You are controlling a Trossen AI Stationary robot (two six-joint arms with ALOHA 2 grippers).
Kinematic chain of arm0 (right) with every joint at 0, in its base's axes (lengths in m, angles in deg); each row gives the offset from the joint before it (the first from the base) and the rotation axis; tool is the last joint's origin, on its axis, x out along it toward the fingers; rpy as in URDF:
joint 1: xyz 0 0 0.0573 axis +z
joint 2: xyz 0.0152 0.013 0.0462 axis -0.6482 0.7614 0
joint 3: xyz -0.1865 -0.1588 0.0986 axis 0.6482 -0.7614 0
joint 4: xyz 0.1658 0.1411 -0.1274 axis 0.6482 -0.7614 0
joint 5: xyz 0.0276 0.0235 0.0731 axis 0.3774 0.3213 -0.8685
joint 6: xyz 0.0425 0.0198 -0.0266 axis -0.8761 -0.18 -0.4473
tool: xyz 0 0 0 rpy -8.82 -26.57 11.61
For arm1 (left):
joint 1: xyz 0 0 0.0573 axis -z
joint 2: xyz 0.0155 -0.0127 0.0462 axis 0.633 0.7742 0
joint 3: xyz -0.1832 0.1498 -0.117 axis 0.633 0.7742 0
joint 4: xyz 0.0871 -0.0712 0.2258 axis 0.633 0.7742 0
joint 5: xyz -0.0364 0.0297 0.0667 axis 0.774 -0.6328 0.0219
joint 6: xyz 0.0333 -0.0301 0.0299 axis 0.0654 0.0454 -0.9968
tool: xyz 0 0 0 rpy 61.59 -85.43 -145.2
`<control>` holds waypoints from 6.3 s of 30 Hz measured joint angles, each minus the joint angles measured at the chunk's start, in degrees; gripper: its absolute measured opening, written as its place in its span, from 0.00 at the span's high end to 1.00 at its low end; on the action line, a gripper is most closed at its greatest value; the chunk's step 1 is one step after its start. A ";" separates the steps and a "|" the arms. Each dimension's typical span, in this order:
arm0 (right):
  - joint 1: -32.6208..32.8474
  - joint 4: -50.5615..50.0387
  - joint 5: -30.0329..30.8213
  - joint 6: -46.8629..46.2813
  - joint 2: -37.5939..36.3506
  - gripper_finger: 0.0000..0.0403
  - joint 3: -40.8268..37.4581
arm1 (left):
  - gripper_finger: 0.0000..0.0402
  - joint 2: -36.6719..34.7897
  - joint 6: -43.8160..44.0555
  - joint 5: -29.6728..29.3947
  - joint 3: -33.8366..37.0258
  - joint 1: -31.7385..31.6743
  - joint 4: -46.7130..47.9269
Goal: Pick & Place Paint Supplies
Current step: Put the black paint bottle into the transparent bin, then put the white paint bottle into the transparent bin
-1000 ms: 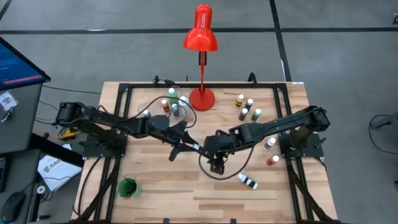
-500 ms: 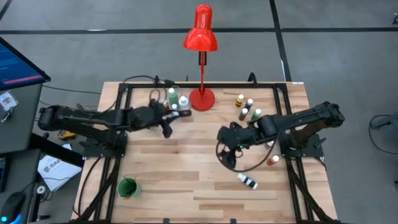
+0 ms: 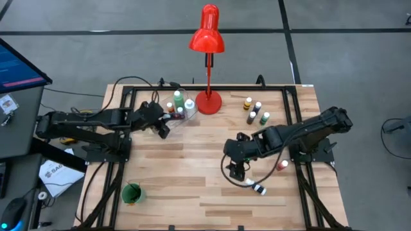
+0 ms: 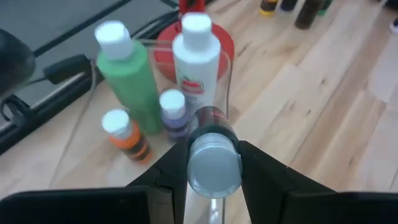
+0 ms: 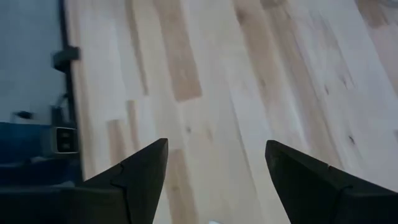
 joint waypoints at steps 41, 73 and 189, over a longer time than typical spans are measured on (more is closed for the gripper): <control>0.06 -0.26 0.22 -0.61 0.11 0.34 -1.83 | 0.74 21.68 -4.14 4.76 -4.63 -13.37 -0.78; -0.44 2.23 0.18 -0.61 0.11 0.34 -1.87 | 0.74 16.69 -9.24 9.46 -4.63 -21.19 10.86; 21.09 13.80 -11.33 -39.80 7.25 0.41 -32.69 | 0.58 -5.02 -9.72 5.43 -7.64 -9.45 -1.30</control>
